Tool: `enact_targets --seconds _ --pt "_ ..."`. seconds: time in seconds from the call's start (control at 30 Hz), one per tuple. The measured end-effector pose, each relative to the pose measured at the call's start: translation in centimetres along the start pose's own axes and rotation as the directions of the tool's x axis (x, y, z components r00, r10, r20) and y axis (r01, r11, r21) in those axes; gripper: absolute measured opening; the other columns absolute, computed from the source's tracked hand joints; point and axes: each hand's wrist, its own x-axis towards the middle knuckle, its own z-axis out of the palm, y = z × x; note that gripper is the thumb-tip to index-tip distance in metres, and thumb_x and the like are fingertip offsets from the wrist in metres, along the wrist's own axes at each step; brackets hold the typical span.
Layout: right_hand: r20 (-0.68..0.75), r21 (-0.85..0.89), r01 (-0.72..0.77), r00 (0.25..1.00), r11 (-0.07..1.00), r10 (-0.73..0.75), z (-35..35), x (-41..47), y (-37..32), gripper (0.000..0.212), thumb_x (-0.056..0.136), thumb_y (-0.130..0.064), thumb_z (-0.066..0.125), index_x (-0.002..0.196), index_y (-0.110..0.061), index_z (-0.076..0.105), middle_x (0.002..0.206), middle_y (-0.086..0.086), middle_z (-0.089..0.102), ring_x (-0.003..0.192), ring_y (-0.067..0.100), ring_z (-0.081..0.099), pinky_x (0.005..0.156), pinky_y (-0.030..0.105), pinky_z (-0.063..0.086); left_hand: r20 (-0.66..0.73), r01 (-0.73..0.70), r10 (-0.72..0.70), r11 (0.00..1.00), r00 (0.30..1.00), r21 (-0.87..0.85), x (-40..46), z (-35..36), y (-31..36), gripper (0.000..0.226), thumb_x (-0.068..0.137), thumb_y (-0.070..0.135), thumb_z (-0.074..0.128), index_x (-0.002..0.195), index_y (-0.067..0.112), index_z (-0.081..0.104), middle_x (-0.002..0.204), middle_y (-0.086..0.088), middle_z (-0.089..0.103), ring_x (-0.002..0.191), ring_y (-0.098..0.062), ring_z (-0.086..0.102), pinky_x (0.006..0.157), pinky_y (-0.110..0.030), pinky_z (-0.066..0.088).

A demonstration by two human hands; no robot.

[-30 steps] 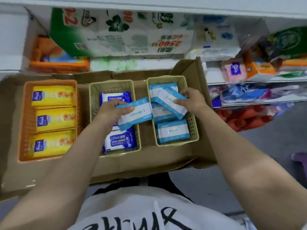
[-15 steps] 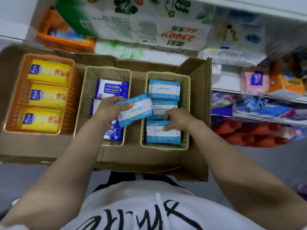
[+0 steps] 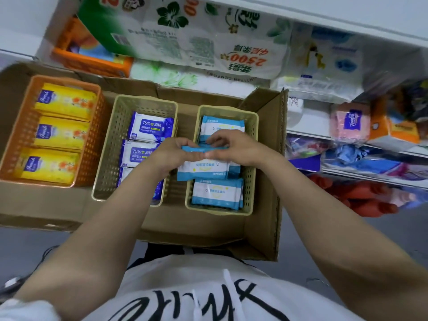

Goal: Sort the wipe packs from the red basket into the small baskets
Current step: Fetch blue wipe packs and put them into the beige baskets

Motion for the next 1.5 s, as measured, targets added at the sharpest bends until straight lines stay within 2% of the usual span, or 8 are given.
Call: enact_targets --seconds 0.23,0.43,0.53,0.63,0.83,1.03,1.33,1.5 --pt "-0.257 -0.064 -0.187 0.952 0.98 0.165 -1.7 0.6 3.7 0.03 0.081 -0.026 0.081 0.108 -0.02 0.069 0.11 0.0 0.061 0.104 0.016 0.06 0.088 0.029 0.05 -0.258 -0.056 0.099 0.984 0.961 0.169 1.2 2.4 -1.6 0.055 0.09 0.022 0.071 0.14 0.014 0.048 0.131 -0.006 0.059 0.121 -0.02 0.055 0.104 -0.039 0.045" --pt "-0.203 0.227 -0.231 0.939 0.946 0.278 -0.6 1.0 3.2 0.023 0.084 -0.019 0.078 0.102 -0.015 0.064 0.098 0.001 0.063 0.089 0.015 0.062 0.076 0.03 0.053 -0.472 -0.146 0.185 0.982 0.862 0.119 1.0 3.4 -1.7 0.042 0.095 0.024 0.063 0.135 0.014 0.054 0.123 -0.003 0.065 0.108 -0.011 0.06 0.088 -0.017 0.042" --pt "-0.077 0.834 -0.137 0.93 0.534 0.359 -0.2 0.5 2.3 0.021 0.088 -0.001 0.069 0.108 -0.004 0.063 0.107 0.013 0.071 0.09 0.022 0.072 0.069 0.034 0.06 -0.537 -0.249 0.239 0.967 0.809 0.054 0.6 3.5 -0.6 0.039 0.091 0.036 0.067 0.123 0.016 0.057 0.106 0.007 0.065 0.087 0.007 0.056 0.068 -0.001 0.04" --pt "-0.035 0.929 -0.09 0.944 0.358 0.328 0.4 0.1 1.6 0.033 0.089 0.003 0.065 0.121 0.004 0.06 0.113 0.019 0.071 0.095 0.026 0.073 0.073 0.037 0.061 -0.31 -0.195 0.148 0.973 0.939 -0.125 0.9 3.8 0.7 0.031 0.087 0.032 0.074 0.11 0.021 0.056 0.105 0.001 0.066 0.089 -0.004 0.064 0.07 -0.019 0.055" --pt "-0.567 0.202 -0.066 0.805 0.977 0.172 -0.9 -0.7 0.8 0.074 0.076 -0.025 0.084 0.138 -0.023 0.042 0.135 0.001 0.054 0.123 0.014 0.052 0.102 0.032 0.045 -0.166 -0.187 0.177 0.981 0.97 -0.047 1.2 1.8 1.7 0.022 0.089 0.008 0.069 0.106 0.022 0.066 0.114 -0.004 0.067 0.098 -0.015 0.065 0.074 -0.029 0.058" --pt "-0.157 -0.014 0.004 0.988 1.0 -0.006 -2.7 -0.4 0.3 0.028 0.08 -0.023 0.081 0.105 -0.03 0.069 0.107 -0.01 0.067 0.102 0.006 0.063 0.095 0.031 0.053 -0.056 -0.176 0.173 0.983 0.983 -0.057 0.9 1.5 1.8 0.028 0.091 0.011 0.067 0.118 0.017 0.069 0.116 -0.002 0.067 0.102 -0.011 0.065 0.071 -0.017 0.056" --pt "-0.353 -0.035 -0.199 0.919 0.979 0.175 -2.1 0.6 3.7 0.014 0.083 -0.022 0.079 0.087 -0.027 0.066 0.077 -0.012 0.061 0.072 0.004 0.059 0.061 0.016 0.044 -0.263 -0.102 0.128 0.988 0.956 0.112 2.0 3.3 -2.4 0.052 0.097 0.022 0.061 0.145 0.02 0.044 0.133 -0.002 0.059 0.123 -0.019 0.054 0.096 -0.03 0.044" --pt "-0.249 -0.164 -0.18 0.959 0.97 0.136 1.0 2.1 3.8 0.023 0.088 -0.02 0.073 0.11 -0.022 0.064 0.113 0.004 0.066 0.104 0.02 0.061 0.088 0.032 0.051 -0.316 -0.102 0.093 0.995 0.944 -0.013 2.6 3.5 -4.0 0.041 0.097 0.016 0.059 0.135 0.03 0.055 0.106 0.01 0.059 0.102 -0.008 0.053 0.079 -0.022 0.044"
